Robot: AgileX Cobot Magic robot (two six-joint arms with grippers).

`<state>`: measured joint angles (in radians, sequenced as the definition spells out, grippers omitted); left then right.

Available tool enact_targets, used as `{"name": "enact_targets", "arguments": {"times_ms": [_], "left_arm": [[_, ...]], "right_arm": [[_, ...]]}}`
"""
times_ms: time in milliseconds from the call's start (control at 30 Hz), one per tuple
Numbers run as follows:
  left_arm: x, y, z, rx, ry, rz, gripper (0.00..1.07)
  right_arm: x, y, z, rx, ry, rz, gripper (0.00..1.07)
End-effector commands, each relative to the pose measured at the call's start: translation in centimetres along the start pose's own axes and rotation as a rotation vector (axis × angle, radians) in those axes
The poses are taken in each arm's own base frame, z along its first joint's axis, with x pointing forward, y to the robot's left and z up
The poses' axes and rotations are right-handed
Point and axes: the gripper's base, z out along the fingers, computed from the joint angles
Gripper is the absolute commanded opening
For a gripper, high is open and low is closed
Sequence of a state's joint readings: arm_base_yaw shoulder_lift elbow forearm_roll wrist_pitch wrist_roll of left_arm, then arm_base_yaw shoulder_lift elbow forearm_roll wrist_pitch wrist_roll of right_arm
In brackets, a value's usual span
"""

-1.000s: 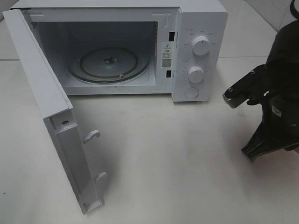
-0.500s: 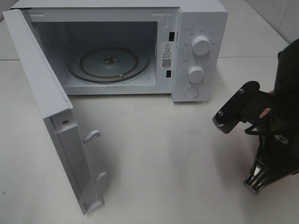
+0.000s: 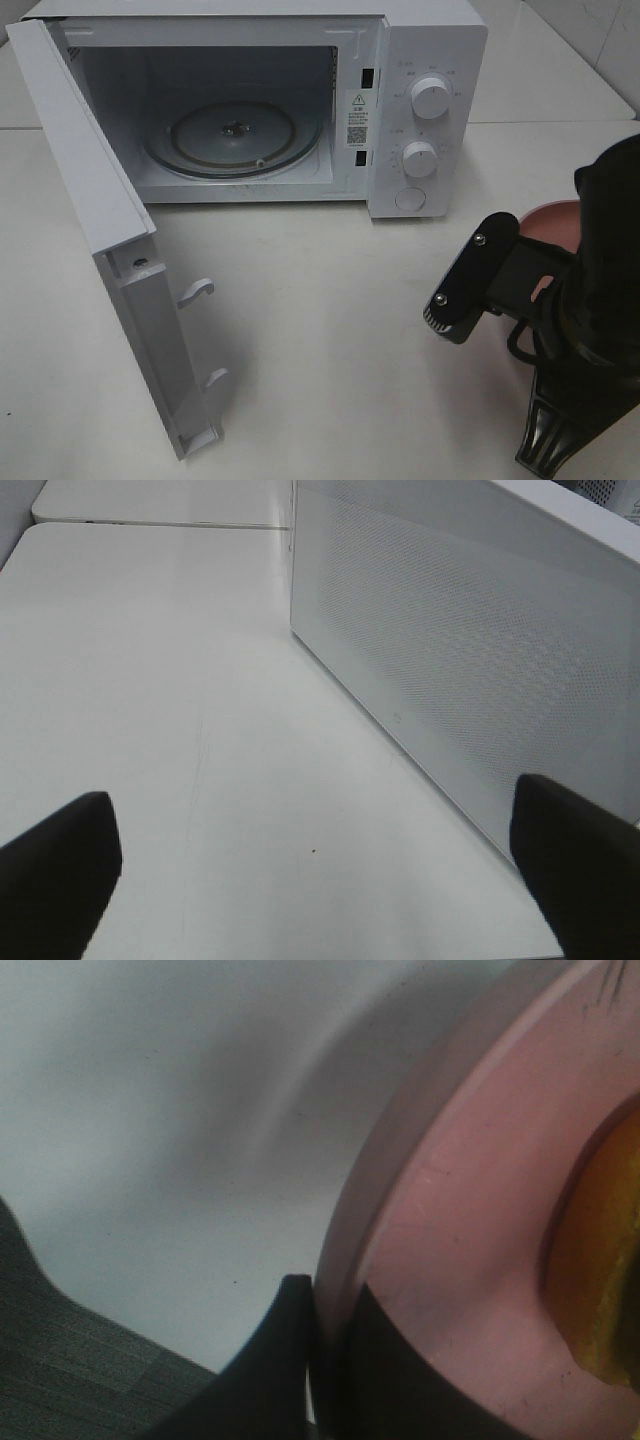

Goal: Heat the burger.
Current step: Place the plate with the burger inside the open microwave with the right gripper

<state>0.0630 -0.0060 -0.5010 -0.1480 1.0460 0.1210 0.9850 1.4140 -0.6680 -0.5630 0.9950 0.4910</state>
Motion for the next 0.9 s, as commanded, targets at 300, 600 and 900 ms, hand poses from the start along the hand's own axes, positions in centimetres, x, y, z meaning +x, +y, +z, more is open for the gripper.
{"name": "enact_targets", "arguments": {"times_ms": [300, 600, 900], "left_arm": [[0.2, -0.1, -0.2, 0.008, -0.029, -0.004, 0.98], [0.2, -0.1, -0.2, 0.008, -0.029, -0.004, 0.98], [0.2, -0.1, -0.2, 0.008, -0.029, -0.004, 0.98]], "right_arm": [[0.2, 2.0, -1.4, 0.053, -0.060, -0.213, 0.01], [-0.1, 2.5, -1.6, 0.050, -0.095, -0.358, 0.01], [-0.9, 2.7, -1.7, 0.059, -0.187, -0.528, 0.01]]}}
